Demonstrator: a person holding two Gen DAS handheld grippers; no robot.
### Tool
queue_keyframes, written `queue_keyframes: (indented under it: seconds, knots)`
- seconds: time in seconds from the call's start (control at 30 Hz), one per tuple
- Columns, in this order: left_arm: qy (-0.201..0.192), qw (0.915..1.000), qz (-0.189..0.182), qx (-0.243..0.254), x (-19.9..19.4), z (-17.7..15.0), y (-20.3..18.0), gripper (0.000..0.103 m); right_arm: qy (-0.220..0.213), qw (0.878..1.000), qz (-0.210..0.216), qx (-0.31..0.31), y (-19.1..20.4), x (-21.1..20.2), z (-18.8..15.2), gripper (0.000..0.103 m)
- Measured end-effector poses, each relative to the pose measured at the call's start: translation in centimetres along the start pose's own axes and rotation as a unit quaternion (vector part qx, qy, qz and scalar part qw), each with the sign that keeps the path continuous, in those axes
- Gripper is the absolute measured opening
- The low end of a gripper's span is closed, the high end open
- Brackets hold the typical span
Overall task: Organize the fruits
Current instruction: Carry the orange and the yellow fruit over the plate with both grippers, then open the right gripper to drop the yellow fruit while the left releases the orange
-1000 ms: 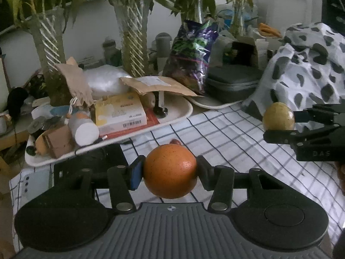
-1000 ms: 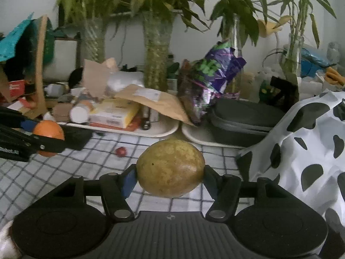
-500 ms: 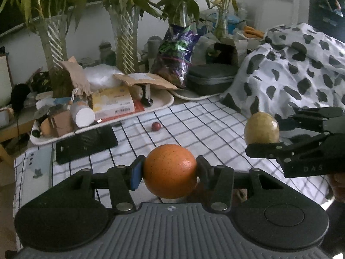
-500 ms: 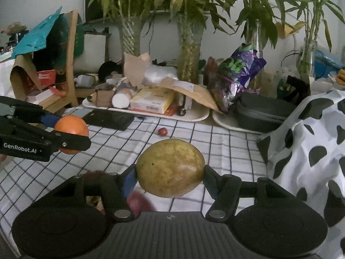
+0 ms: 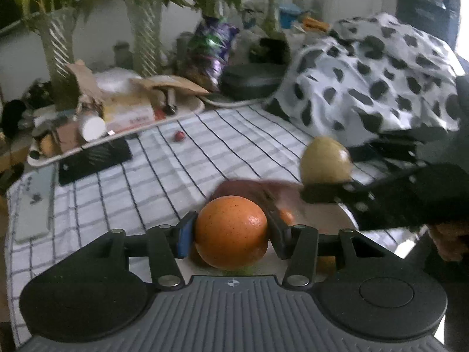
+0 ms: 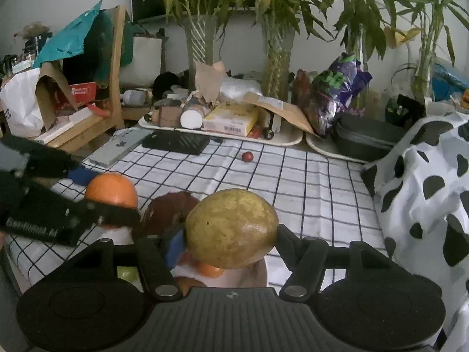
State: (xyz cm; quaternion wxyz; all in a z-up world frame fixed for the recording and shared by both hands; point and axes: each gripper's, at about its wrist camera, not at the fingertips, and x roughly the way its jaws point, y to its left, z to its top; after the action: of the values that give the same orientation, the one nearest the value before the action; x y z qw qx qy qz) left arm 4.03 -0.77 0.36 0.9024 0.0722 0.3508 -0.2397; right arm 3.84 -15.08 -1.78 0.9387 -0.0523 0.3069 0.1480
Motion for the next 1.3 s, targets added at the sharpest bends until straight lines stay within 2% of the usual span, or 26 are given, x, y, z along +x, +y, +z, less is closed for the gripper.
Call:
queue_keyframes:
  seconds: [0.37, 0.6, 0.73, 0.83, 0.9, 0.93, 1.1, 1.3]
  knots:
    - [0.052, 0.9974, -0.043, 0.022, 1.0, -2.6, -2.8, 0.049, 0.078, 0.995, 0.02, 0.057, -0.9, 2.3, -1.1, 0.066]
    - [0.082, 0.995, -0.042, 0.038, 2.1, -3.2, -3.5, 0.05, 0.083, 0.994, 0.022, 0.062, -1.0, 2.5, -1.1, 0.068]
    - [0.095, 0.9937, -0.043, 0.039, 2.5, -3.2, -3.6, 0.05, 0.071, 0.995, 0.029, 0.065, -0.9, 2.2, -0.8, 0.098]
    - [0.093, 0.9938, -0.044, 0.04, 2.5, -3.3, -3.7, 0.051, 0.067, 0.995, 0.027, 0.062, -0.9, 1.9, -0.7, 0.1]
    - [0.08, 0.9953, -0.038, 0.037, 2.0, -3.2, -3.6, 0.07, 0.068, 0.996, 0.017, 0.06, -0.9, 1.8, -0.8, 0.103]
    - [0.074, 0.9961, -0.035, 0.034, 1.8, -3.1, -3.6, 0.073, 0.066, 0.996, 0.012, 0.06, -0.9, 1.6, -0.8, 0.103]
    - [0.059, 0.9977, -0.024, 0.023, 0.6, -2.9, -3.7, 0.073, 0.066, 0.995, -0.011, 0.076, -0.9, 0.6, -1.1, 0.103]
    - [0.056, 0.9983, 0.009, -0.012, -1.5, -3.5, -3.7, 0.073, 0.077, 0.991, -0.068, 0.084, -0.4, -1.1, -2.0, 0.103]
